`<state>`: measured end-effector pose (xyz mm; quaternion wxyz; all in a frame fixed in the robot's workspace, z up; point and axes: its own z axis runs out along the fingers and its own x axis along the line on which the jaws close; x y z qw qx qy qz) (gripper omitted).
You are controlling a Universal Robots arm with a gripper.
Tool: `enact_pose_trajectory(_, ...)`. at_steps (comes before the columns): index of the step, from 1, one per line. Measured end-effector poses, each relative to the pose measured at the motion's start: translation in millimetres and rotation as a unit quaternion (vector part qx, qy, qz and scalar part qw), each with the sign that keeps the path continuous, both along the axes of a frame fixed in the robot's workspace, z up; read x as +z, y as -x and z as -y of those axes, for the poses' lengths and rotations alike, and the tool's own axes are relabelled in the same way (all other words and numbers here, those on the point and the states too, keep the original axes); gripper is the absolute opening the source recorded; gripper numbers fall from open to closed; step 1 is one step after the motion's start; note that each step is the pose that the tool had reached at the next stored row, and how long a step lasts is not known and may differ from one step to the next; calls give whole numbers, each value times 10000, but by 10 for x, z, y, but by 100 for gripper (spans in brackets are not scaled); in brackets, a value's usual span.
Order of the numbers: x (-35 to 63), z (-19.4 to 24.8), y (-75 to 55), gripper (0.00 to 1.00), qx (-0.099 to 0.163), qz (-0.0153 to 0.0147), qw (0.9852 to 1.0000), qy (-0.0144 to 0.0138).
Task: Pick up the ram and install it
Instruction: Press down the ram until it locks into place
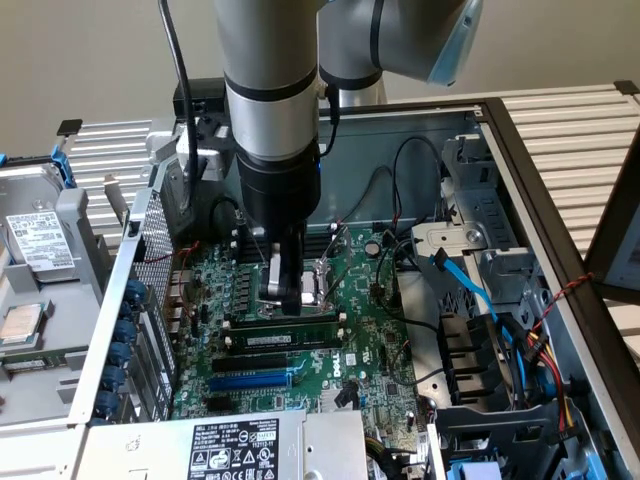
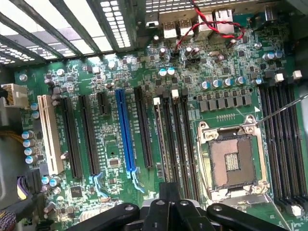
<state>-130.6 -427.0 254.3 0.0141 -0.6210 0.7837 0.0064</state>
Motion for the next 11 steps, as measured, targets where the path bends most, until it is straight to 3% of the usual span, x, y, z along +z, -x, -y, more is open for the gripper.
enact_pose_trajectory(1,-6,0,0,10,-193,0,9998,0)
enact_pose_trajectory(6,-20,0,0,10,-648,0,9979,0)
enact_pose_trajectory(11,-34,0,0,10,-1104,0,9939,0)
